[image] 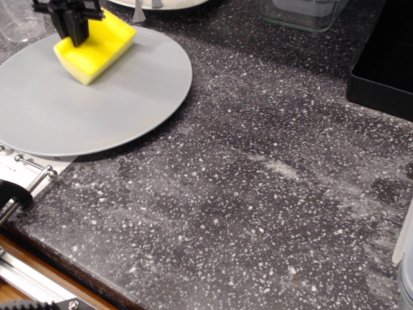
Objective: Pick up sponge and wipe plate
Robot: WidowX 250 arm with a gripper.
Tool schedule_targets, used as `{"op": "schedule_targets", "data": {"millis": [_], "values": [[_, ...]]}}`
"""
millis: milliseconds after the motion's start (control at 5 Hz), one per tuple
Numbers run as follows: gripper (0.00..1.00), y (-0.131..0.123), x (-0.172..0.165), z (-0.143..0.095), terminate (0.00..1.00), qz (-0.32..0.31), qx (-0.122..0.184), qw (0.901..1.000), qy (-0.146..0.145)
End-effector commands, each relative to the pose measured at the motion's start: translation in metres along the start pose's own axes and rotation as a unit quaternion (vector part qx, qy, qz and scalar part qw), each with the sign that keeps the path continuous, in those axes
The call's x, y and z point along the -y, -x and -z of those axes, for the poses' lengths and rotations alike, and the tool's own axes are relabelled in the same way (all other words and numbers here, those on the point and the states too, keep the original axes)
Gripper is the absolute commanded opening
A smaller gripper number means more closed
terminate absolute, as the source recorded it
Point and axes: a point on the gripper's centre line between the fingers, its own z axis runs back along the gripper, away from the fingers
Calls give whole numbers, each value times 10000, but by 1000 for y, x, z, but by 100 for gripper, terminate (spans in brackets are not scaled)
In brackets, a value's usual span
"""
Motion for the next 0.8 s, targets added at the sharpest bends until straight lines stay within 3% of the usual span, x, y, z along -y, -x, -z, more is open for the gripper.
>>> {"op": "schedule_targets", "data": {"millis": [0,200,400,600], "values": [[0,-24,-47,-36,0,-134,237,9981,-559],[0,-25,-64,-24,0,76,412,9947,-941],[0,-12,-56,-16,0,262,207,9959,-842],[0,9,-33,-17,100,471,-41,9978,-467]]}}
